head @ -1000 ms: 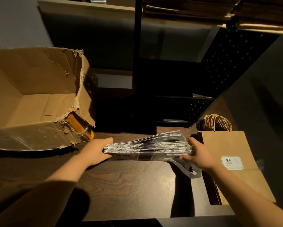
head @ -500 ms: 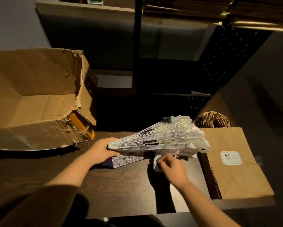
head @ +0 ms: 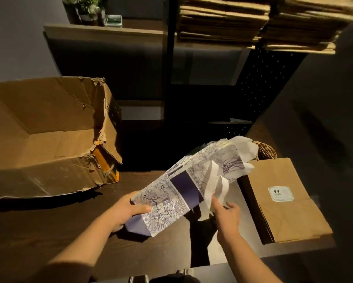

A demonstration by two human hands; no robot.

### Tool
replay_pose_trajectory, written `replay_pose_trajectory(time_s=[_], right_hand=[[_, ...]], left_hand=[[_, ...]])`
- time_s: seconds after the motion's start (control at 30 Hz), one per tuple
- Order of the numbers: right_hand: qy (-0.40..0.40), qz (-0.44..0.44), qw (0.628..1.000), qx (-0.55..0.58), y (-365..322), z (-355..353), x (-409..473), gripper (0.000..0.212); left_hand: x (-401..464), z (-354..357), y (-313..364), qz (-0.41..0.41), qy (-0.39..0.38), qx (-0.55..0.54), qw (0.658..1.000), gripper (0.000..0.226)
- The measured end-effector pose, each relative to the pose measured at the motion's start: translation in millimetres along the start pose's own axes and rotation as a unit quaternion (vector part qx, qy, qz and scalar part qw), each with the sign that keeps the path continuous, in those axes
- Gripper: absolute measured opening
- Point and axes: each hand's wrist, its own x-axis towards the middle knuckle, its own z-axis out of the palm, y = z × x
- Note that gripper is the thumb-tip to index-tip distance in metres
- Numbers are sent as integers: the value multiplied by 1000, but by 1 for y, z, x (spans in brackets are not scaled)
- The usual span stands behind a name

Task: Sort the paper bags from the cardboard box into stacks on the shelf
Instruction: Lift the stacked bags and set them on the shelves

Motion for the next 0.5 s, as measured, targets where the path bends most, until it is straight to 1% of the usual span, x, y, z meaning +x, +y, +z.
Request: replay_pose_trajectory(time_s=[0.03,0.07,0.1,0.13,0.17,0.27,0.33,0.4,0.43,0.5], right_hand=[[-70,62,991,94,-5,1,-3,61],[-134,104,968,183,-11,3,-8,60],[-173,119,946,247,-17,3,-12,52],[-190,114,930,294,-21,3,-12,39],[-195,96,923,319,-25,2,-12,29],[-219,48,903,367,-39,0,-7,21],[-206,35,908,363,-48,-3,-3,39],[-197,29,905,377,-60,-6,-2,52],[-200,10,900,387,-64,-7,-1,60],[-239,-32,893,380,-85,-6,-15,78]], left_hand=[[-3,3,-2,-9,-3,-30,1000,44],[-7,6,-2,-17,-13,-58,998,56],[-8,9,-3,-25,-23,-80,996,75],[-9,11,-4,-31,-28,-95,995,91],[-9,14,-4,-30,-30,-113,993,100],[-12,23,0,-28,-34,-154,987,106],[-15,30,7,-14,-35,-160,986,107],[-18,37,14,-1,-39,-167,985,108],[-20,40,17,4,-40,-168,985,108],[-23,47,22,12,-40,-176,984,109]])
